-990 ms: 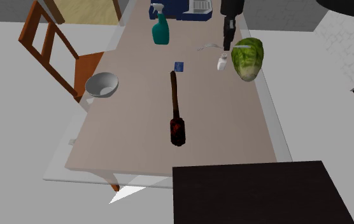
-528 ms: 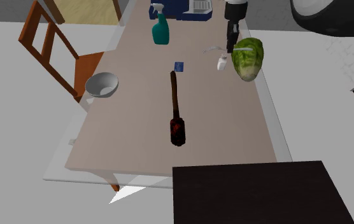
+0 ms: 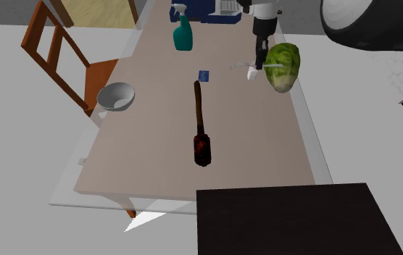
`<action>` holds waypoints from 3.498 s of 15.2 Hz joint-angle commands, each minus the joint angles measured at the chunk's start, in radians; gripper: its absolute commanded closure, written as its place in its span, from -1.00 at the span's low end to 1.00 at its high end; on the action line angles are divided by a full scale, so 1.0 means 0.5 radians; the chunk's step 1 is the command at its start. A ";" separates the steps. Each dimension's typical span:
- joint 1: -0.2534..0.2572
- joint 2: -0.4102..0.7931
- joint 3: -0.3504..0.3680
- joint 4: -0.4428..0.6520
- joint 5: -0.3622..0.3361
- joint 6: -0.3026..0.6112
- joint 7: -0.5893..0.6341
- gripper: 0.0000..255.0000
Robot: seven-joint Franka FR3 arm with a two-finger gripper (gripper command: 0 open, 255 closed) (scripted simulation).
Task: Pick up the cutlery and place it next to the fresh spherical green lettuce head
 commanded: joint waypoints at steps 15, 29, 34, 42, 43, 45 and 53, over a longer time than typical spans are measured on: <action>0.003 0.270 -0.005 0.036 -0.007 0.235 0.016 1.00; 0.006 0.582 -0.010 0.209 -0.010 0.373 0.024 1.00; 0.006 0.582 -0.010 0.209 -0.010 0.373 0.024 1.00; 0.006 0.581 -0.010 0.209 -0.010 0.373 0.024 -1.00; 0.008 0.548 -0.009 0.218 -0.009 0.331 0.023 -1.00; 0.012 0.489 -0.006 0.250 -0.006 0.240 0.021 -1.00; 0.013 0.469 -0.005 0.268 -0.005 0.201 0.021 -1.00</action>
